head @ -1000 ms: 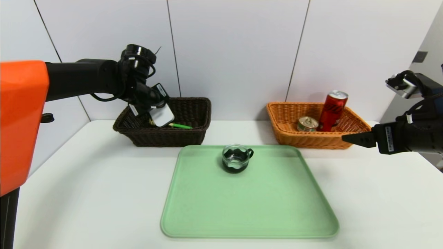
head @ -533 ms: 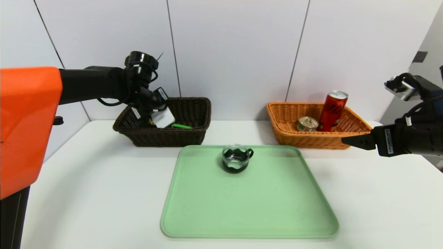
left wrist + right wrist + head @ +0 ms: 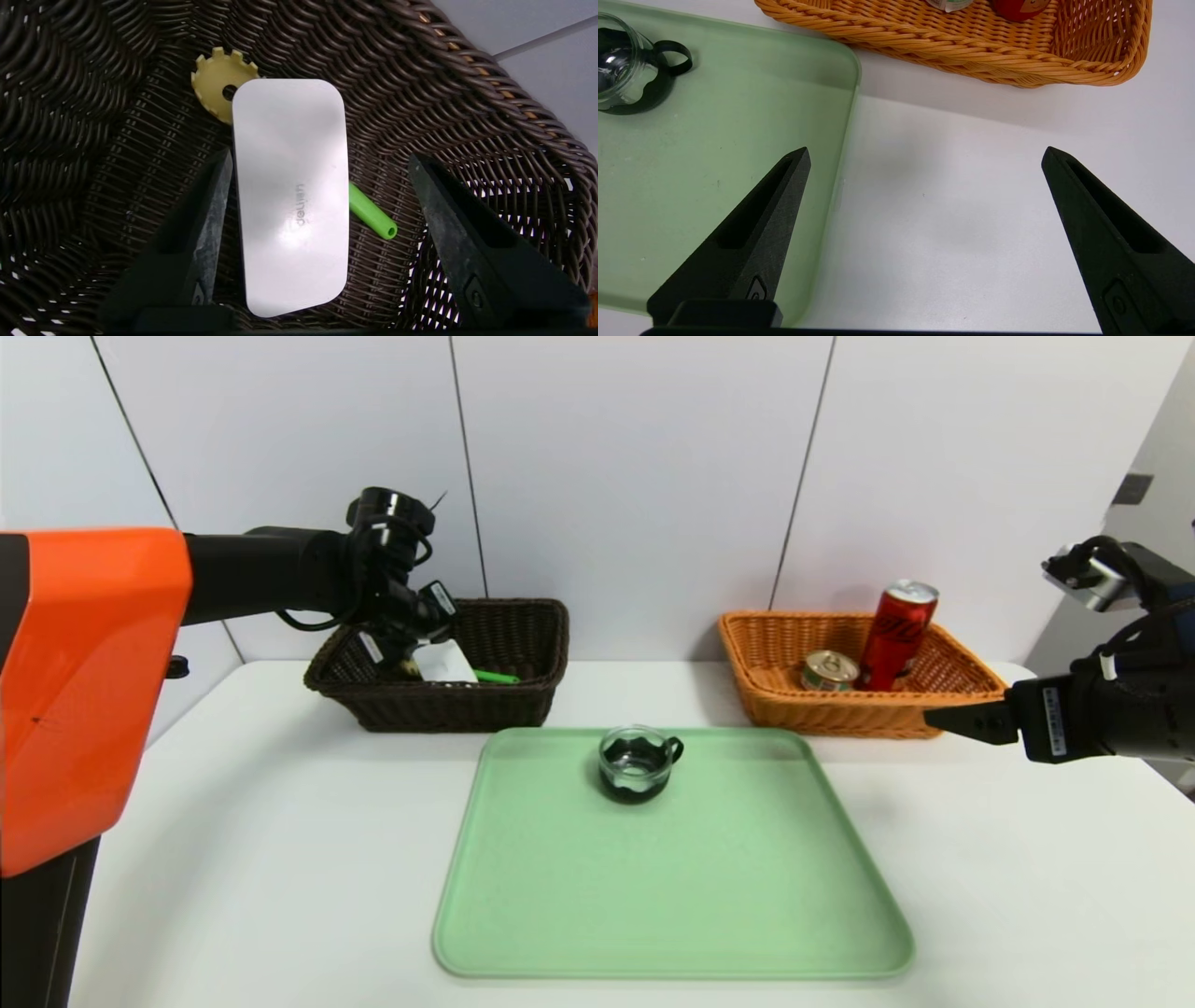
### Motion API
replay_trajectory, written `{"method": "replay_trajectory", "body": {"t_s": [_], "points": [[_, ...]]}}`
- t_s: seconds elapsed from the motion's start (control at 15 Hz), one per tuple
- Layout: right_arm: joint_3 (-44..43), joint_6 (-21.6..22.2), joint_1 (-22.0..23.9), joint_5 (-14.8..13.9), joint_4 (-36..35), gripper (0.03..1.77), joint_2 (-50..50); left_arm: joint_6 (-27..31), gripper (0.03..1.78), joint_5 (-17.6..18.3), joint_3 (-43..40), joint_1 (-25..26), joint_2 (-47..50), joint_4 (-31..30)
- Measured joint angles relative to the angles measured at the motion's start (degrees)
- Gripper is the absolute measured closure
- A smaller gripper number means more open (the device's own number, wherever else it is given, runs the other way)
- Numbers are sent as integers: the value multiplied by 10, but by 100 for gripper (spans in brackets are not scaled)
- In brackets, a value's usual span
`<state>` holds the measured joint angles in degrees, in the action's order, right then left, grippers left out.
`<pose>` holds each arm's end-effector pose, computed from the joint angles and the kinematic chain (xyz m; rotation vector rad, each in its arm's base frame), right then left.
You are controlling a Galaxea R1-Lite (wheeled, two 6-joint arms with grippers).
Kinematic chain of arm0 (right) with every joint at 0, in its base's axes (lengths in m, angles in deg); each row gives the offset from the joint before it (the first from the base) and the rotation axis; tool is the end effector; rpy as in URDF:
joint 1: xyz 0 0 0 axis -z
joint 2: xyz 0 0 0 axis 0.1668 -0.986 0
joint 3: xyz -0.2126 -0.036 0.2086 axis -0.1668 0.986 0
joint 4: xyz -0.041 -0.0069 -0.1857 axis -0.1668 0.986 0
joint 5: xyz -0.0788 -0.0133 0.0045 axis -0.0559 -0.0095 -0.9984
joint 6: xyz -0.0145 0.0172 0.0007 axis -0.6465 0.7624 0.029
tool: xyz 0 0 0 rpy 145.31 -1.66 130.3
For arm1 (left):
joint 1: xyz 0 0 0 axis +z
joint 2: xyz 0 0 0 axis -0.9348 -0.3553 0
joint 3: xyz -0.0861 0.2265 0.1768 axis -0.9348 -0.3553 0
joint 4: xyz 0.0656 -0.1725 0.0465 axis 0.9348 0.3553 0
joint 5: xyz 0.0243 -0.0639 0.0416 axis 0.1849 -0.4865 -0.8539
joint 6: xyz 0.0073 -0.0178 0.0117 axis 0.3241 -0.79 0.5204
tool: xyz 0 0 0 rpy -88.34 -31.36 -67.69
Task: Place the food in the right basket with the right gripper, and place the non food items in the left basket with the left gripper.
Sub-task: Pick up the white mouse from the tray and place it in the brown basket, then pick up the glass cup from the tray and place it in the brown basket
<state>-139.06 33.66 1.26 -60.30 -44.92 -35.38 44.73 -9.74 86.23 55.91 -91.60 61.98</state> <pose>0.2173 0.0315 0.2401 -0.1141 0.5990 0.1437 0.4430 -0.1001 0.2062 -0.5914 0.5940 0.1914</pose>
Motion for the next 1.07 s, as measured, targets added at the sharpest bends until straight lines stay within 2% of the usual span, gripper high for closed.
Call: {"method": "replay_trajectory", "body": {"t_s": [0.4, 0.73, 0.93, 1.07], "points": [[8, 0, 0, 1, 0, 9, 7, 16, 28, -5, 0, -19, 49, -1], [9, -1, 0, 2, -1, 9, 9, 69, 20, -20, -28, -114, 139, 4], [10, 0, 0, 3, -1, 9, 12, 87, 17, 2, -76, -177, 177, 13], [12, 1, 0, 2, 0, 9, 15, 85, 15, 12, -89, -224, 191, 54]]}}
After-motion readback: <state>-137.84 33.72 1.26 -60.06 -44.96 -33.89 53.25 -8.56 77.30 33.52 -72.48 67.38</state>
